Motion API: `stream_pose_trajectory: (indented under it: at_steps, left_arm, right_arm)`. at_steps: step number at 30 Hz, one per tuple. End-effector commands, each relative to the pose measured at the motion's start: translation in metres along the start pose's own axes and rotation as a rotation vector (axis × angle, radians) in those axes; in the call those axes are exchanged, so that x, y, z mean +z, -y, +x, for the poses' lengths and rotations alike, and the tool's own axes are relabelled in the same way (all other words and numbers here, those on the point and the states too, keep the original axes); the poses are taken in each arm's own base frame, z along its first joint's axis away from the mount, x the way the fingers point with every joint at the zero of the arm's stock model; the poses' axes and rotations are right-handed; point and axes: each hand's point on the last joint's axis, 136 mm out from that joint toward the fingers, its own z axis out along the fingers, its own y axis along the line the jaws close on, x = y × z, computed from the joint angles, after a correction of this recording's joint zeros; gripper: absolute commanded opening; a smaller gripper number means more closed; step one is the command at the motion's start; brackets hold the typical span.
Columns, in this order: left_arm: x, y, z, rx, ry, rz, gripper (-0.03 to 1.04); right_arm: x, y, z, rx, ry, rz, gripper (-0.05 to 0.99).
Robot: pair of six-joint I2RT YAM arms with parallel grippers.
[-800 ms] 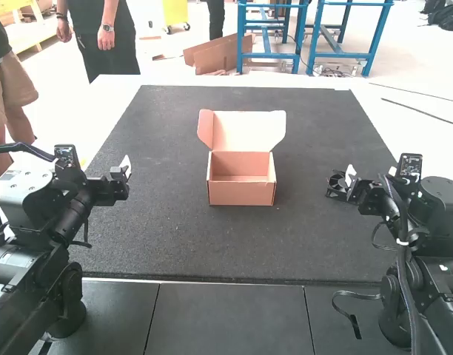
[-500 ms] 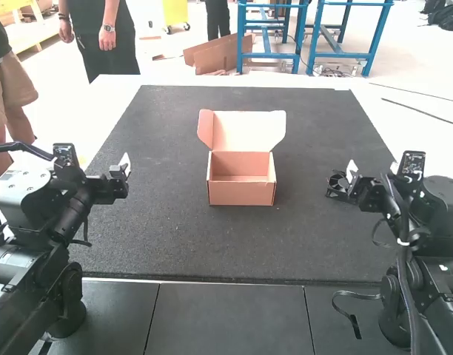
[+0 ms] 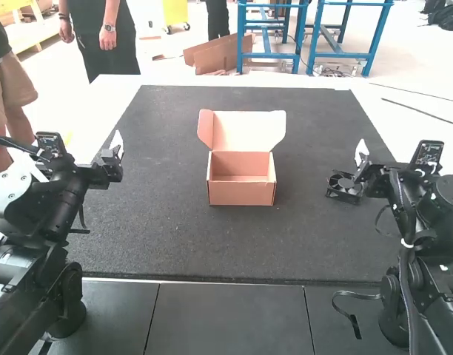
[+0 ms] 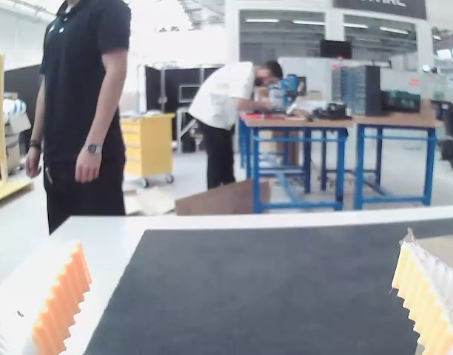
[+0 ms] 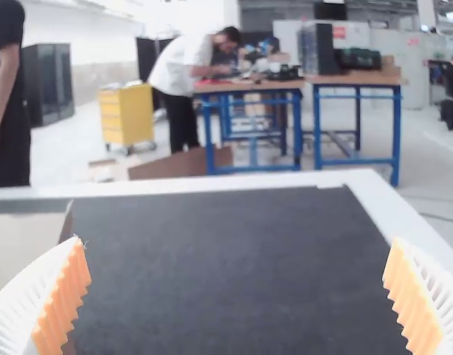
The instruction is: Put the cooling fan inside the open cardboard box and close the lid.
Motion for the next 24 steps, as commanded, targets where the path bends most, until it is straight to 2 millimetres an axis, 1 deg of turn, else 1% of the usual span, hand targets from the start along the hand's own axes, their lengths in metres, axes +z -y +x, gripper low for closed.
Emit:
stream_pose_trajectory:
  at_steps: [1, 5, 8, 12, 15, 18, 23, 24]
  left_arm:
    - [-0.001, 0.001, -0.024, 0.019, 0.06, 0.011, 0.97]
    - [-0.002, 0.001, -0.036, 0.044, 0.085, 0.011, 0.97]
    - [-0.003, -0.001, -0.052, 0.043, 0.115, 0.004, 0.97]
    - [-0.002, -0.001, -0.069, 0.041, 0.124, 0.005, 0.97]
    - [0.0, -0.002, -0.082, 0.042, 0.124, -0.002, 0.97]
    - [0.003, -0.004, -0.096, 0.04, 0.131, -0.01, 0.97]
    - [0.014, -0.005, -0.112, 0.04, 0.117, -0.017, 0.97]
    - [0.016, -0.005, -0.116, 0.039, 0.114, -0.019, 0.97]
  right_arm:
    - [-0.004, 0.006, -0.039, 0.003, 0.084, 0.041, 0.91]
    - [-0.006, 0.006, -0.054, 0.003, 0.1, 0.041, 0.91]
    - [-0.007, 0.005, -0.066, -0.007, 0.121, 0.042, 0.91]
    - [-0.006, 0.004, -0.079, -0.018, 0.13, 0.039, 0.91]
    - [-0.003, 0.003, -0.088, -0.022, 0.126, 0.039, 0.91]
    - [0.002, 0.003, -0.101, -0.022, 0.124, 0.041, 0.91]
    - [0.015, 0.005, -0.121, -0.021, 0.094, 0.061, 0.91]
    - [0.018, 0.006, -0.123, -0.019, 0.076, 0.068, 0.91]
